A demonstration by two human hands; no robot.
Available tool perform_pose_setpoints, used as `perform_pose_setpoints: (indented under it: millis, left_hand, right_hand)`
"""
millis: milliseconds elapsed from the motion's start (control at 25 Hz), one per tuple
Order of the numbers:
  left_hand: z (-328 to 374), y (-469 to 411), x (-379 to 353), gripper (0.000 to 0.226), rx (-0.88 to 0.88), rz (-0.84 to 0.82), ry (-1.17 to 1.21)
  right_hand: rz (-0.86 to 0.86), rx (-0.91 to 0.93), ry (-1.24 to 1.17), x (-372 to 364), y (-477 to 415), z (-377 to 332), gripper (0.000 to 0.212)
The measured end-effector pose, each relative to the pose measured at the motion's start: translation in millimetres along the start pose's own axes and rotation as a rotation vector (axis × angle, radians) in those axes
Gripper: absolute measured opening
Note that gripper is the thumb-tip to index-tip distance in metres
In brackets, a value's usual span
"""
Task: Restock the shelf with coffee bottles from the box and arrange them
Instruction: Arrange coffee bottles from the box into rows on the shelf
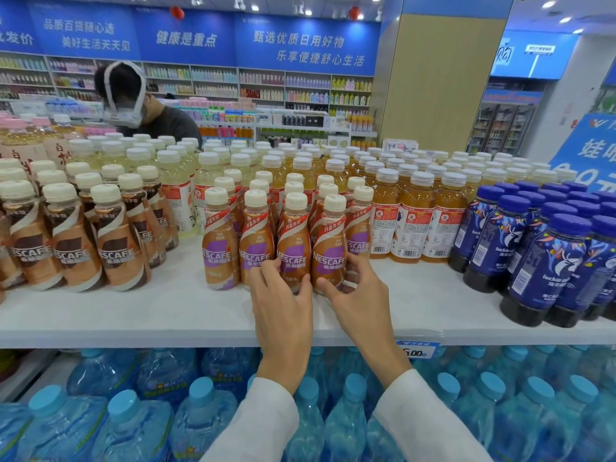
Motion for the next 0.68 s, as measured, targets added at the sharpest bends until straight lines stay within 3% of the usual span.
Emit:
perform_pose_setpoints:
  millis: [680]
  left_hand:
    - [2.4, -1.5, 0.5, 0.05, 0.029, 0.005, -0.001]
  right_hand:
    - [0.023, 0.016, 0.062, -5.2, -2.5, 6.6, 0.065]
Point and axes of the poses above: each hand's wrist, its own y-axis away from the middle knuckle, its own x-axis out of the back of the hand, z = x × y, the point moved 3 cm from there along -y, towards the middle knuckle, and after that the axes turned 6 degrees about -x, right-handed, at the moved point
